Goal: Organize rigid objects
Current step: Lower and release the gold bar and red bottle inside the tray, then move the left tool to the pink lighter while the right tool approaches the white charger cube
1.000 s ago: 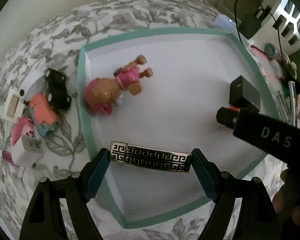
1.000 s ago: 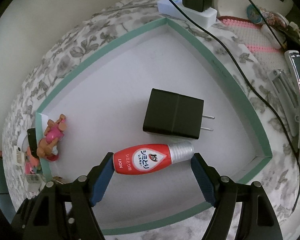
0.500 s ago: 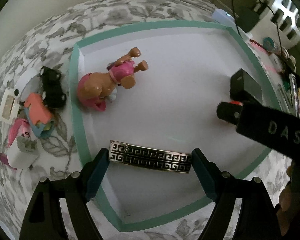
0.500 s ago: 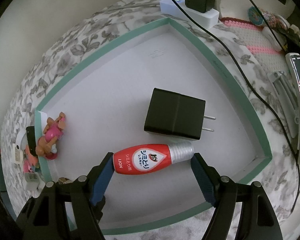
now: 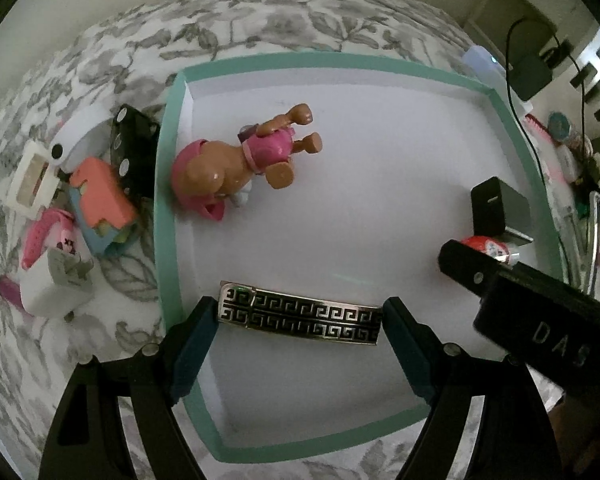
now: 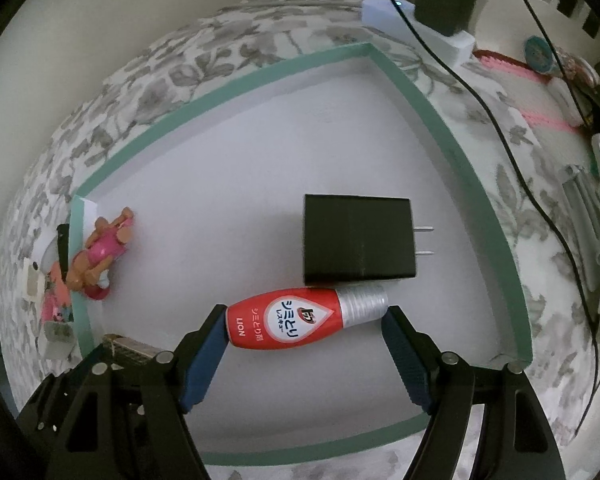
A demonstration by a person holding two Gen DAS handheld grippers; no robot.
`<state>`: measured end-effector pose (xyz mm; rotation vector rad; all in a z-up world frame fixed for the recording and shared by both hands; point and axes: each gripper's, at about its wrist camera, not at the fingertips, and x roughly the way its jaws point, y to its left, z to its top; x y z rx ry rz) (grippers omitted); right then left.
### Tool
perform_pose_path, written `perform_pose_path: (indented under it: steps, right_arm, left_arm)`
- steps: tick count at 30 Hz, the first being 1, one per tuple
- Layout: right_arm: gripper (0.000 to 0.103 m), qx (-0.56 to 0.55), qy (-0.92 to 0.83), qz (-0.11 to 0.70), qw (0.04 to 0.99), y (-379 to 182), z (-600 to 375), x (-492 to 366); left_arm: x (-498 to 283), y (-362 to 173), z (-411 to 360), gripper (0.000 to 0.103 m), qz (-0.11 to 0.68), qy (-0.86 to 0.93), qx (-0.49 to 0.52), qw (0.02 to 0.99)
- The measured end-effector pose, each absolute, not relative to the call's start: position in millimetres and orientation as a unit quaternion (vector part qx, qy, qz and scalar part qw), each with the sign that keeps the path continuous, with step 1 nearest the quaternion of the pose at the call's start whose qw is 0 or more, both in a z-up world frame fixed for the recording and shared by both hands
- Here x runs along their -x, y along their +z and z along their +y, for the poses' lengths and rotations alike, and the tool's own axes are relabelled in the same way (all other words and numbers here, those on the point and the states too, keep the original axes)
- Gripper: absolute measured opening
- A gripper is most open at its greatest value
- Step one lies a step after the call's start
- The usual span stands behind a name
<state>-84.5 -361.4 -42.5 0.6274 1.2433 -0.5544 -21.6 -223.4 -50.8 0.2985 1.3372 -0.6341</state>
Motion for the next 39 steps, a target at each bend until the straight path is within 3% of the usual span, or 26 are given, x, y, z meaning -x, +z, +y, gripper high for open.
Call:
perform_pose_path:
  steps: [3,6,19,27,33,39]
  right_arm:
    - [0.081,-0.277,-0.251,0.560,0.739,-36,-358,82]
    - [0.081,-0.274,-0.250,0.547,0.751,-25,-357,82]
    - [0.081,-0.281,-0.260,0.478,0.790,18,-354,87]
    - [0.082,-0.262,-0.251,0.489,0.793,11,-342,80]
    - [0.101,-0.242,-0.232,0.487,0.807,7,-322,69]
    - [0.103,-0.219,-0.203,0.491,0.818,4,-299,57]
  left_arm:
    - [19,-42,-218,0.086,0.611,-0.289,-0.114,0.728]
    - [16,-31,-214,0.097,0.603,-0.282,-0.102,0.739]
    - [-15,-4,-166,0.097,0.597,-0.236,-0.020,0.766]
    - [-39,2,-127,0.097,0.575,-0.173,0.025,0.799]
    - [-60,11,-84,0.097,0.552,-0.120,0.034,0.824]
    - [-80,15,-31,0.097,0.535,-0.044,0.027,0.843]
